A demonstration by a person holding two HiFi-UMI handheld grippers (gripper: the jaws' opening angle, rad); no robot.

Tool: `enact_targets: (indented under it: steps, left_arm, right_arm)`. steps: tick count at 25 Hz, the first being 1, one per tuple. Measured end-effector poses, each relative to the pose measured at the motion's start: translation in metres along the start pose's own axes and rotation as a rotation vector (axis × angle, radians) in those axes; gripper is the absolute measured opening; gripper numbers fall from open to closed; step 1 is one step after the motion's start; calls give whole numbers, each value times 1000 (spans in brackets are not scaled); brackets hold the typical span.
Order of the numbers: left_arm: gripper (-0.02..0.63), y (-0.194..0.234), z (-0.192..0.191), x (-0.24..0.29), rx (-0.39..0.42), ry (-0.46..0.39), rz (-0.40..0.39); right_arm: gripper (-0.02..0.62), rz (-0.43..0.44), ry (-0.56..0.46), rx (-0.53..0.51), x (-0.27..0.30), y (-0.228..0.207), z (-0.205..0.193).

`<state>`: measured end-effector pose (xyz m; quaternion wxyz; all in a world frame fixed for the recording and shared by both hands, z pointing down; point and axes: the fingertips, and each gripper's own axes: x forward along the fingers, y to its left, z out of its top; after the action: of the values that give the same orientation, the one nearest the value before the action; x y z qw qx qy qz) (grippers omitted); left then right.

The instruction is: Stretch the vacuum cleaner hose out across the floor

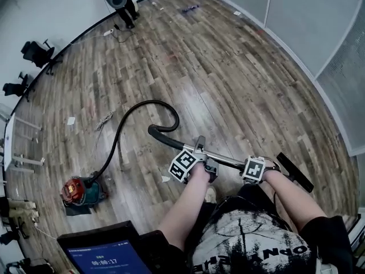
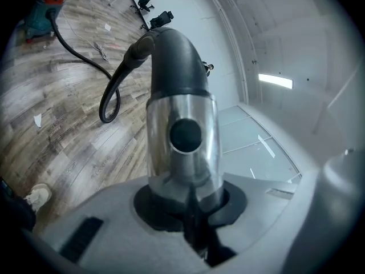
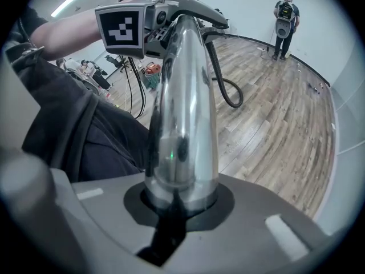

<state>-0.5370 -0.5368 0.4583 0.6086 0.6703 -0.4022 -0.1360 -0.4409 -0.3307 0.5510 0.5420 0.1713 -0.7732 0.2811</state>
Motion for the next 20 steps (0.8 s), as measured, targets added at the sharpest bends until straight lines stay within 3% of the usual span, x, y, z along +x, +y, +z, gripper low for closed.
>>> enact_targets:
  steps: [5, 13, 20]
  left_arm:
    - [54, -10, -35, 9, -12, -66, 36]
    - [52, -45, -91, 21, -10, -269, 77]
    - [52, -51, -119, 29, -18, -289, 127]
  right_arm:
    - [48, 33, 3, -64, -13, -18, -41]
    - [48, 49, -5, -275, -45, -75, -107]
    - [48, 104, -6, -289, -54, -80, -136]
